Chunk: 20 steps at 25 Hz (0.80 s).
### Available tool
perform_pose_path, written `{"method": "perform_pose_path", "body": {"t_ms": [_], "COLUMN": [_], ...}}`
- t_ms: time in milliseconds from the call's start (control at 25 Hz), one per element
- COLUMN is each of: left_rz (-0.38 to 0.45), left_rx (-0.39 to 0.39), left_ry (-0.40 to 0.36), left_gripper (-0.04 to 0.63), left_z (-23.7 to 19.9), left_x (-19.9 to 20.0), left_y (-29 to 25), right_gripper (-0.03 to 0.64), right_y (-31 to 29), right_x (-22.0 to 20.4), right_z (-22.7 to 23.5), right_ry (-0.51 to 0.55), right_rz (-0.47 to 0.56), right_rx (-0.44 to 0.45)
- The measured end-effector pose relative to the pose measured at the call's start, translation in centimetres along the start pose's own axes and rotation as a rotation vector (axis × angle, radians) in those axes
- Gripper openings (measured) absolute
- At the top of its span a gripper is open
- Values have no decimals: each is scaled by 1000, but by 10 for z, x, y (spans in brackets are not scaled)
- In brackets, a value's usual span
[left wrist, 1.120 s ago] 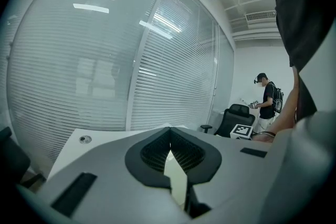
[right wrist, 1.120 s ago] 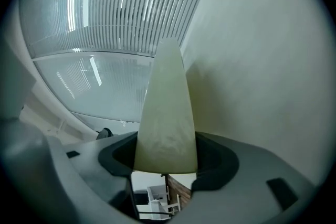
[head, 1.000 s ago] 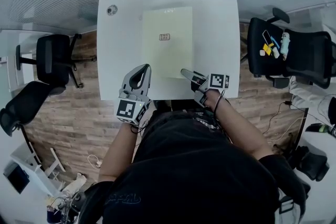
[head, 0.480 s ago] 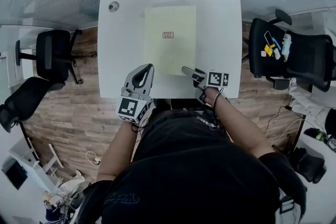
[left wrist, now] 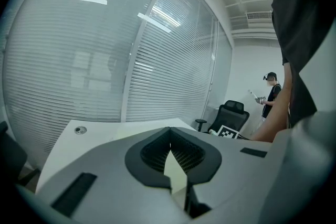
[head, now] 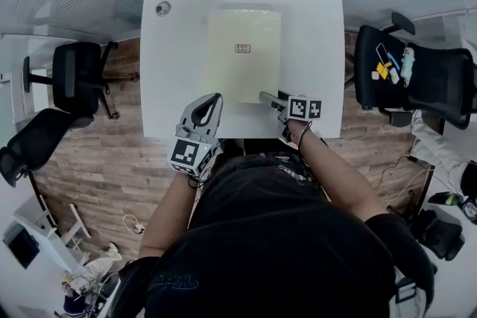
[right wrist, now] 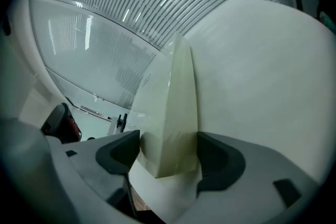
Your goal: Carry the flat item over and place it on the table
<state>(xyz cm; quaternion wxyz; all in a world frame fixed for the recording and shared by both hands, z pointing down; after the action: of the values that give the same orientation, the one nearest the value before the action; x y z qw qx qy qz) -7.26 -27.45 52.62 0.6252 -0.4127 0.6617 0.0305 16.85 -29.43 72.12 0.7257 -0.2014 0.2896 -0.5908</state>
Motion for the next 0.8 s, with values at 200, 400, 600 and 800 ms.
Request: {"method": "perform_pose_path", "body": {"t_ms": [200, 400, 600, 800], "left_rz": [2, 22, 37, 65], "left_rx": [0, -4, -21, -37], "left_ry": [-7, -28, -42, -69], "left_gripper": [12, 12, 14, 12], "left_z": [-1, 2, 3, 1], "left_x": [-1, 6, 7, 8], "left_y": [8, 17, 32, 54], "right_gripper": [331, 327, 250, 205], "right_y": [0, 1, 14, 31], "right_x": [4, 10, 9, 4], "right_z": [-5, -18, -31, -61], "right_ry": [169, 315, 367, 435], "right_rz": [-17, -16, 53, 150], "right_rx": [-143, -218, -301, -338]}}
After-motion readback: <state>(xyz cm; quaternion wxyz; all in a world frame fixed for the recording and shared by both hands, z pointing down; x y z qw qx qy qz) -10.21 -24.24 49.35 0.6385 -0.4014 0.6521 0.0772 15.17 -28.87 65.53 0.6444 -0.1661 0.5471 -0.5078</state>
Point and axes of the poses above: the fingertips, and each gripper's own axes: y backward along the fingers, z to its right, x out of its top, the point moved 7 cm from there along y, backward along the fingers, and after that the axes turned 7 degrees about -z, right-handed, at the moved point
